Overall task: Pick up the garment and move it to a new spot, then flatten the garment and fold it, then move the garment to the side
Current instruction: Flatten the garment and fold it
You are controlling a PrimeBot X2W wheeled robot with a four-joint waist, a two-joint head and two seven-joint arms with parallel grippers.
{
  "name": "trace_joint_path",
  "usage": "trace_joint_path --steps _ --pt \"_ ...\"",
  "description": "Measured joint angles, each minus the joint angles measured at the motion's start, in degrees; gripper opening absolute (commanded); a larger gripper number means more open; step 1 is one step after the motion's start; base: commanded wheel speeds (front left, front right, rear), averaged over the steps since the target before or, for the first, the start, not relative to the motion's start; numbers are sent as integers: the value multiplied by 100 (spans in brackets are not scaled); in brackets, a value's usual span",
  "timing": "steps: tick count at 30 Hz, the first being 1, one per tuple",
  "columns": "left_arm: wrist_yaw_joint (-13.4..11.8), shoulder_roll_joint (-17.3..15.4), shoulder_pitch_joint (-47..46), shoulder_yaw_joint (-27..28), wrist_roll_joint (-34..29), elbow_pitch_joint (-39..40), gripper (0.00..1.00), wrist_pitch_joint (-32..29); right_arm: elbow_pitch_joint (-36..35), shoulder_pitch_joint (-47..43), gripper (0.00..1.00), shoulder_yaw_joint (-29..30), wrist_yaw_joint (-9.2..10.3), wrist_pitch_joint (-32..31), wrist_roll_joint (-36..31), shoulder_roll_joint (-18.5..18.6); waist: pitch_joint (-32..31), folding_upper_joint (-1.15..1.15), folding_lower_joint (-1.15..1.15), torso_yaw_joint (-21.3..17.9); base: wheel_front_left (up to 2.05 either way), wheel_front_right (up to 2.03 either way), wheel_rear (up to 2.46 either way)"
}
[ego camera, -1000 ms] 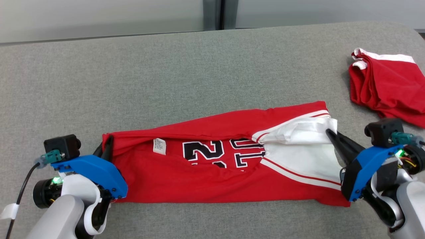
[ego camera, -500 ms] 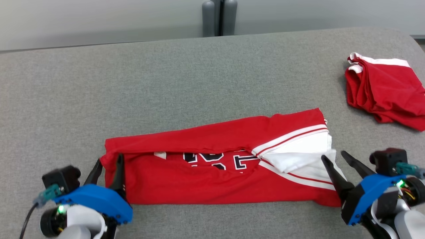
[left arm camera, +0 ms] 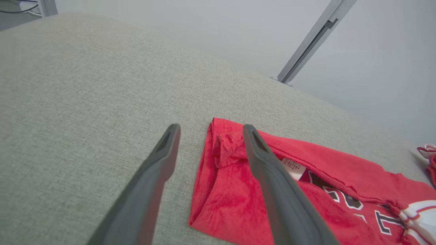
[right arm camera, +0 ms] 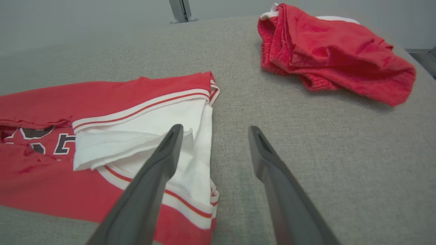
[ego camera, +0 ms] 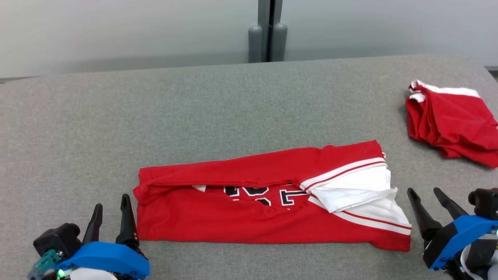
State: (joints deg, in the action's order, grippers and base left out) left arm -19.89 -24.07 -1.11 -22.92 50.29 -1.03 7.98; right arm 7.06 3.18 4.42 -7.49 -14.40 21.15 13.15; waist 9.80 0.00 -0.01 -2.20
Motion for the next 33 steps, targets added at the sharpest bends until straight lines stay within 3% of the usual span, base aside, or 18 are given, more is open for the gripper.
trace_joint_path --steps 10,25,33 --pt "-84 335 -505 -105 -326 -363 100 376 132 313 100 186 0 -387 -147 -142 -219 0 0 176 0 0 0" --pt "-152 312 -715 -64 -499 -549 100 480 1704 1217 100 -74 0 -1252 -503 183 -68 0 1 675 0 0 0" --pt "-179 274 -698 -18 -482 -437 100 481 1931 1168 100 -413 2 -1334 -356 218 -7 0 1 864 0 0 0"
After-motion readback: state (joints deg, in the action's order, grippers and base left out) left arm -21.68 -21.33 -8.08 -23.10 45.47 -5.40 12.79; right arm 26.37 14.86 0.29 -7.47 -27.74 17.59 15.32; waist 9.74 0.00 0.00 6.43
